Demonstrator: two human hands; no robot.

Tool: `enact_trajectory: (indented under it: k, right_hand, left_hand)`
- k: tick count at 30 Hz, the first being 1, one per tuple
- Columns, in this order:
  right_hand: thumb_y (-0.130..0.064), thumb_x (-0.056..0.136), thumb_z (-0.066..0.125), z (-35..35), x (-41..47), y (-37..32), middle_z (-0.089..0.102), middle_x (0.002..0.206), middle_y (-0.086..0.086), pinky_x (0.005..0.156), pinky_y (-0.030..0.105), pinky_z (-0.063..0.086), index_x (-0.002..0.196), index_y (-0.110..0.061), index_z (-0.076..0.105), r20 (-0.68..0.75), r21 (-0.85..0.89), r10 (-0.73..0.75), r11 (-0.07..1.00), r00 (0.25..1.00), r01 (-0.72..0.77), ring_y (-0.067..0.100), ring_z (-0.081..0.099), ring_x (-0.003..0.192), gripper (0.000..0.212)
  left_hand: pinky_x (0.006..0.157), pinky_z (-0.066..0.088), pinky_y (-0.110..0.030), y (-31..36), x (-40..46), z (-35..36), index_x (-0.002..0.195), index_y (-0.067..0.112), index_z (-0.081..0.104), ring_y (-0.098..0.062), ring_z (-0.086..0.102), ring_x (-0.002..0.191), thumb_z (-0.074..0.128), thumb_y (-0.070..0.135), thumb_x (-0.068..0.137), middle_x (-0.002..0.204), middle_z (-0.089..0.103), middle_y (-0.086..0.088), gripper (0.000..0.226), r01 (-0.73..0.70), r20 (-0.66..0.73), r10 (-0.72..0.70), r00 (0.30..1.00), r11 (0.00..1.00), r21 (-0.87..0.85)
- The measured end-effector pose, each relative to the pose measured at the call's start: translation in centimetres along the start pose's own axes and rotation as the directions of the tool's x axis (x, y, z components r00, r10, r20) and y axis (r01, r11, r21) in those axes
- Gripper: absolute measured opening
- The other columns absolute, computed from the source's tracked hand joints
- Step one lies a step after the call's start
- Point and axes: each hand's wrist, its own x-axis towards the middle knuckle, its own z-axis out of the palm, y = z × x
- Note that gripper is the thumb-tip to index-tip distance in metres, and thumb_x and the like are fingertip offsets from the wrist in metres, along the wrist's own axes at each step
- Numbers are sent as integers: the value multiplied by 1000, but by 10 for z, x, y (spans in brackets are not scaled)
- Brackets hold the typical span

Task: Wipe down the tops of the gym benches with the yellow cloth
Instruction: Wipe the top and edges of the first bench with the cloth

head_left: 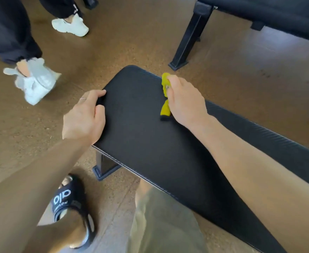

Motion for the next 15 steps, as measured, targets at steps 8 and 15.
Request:
enact_trajectory:
  k: [8,15]
  right_hand:
    - [-20,108,39,-20,-67,24,43,157,10,118,43,31,145,-13,49,18,-2,141,990,990,-141,29,39,144,39]
    - [-21,107,35,7,36,-9,64,110,15,70,40,35,127,-9,46,15,-41,290,956,957,-289,33,49,82,26]
  left_hand:
    - [98,39,-40,-3,5,1,141,35,50,-23,56,121,32,19,99,151,50,13,48,-22,-20,21,1000,998,-54]
    - [94,40,-38,-1,7,-4,141,32,50,-26,59,115,33,22,100,151,48,13,45,-27,11,28,1000,998,-64]
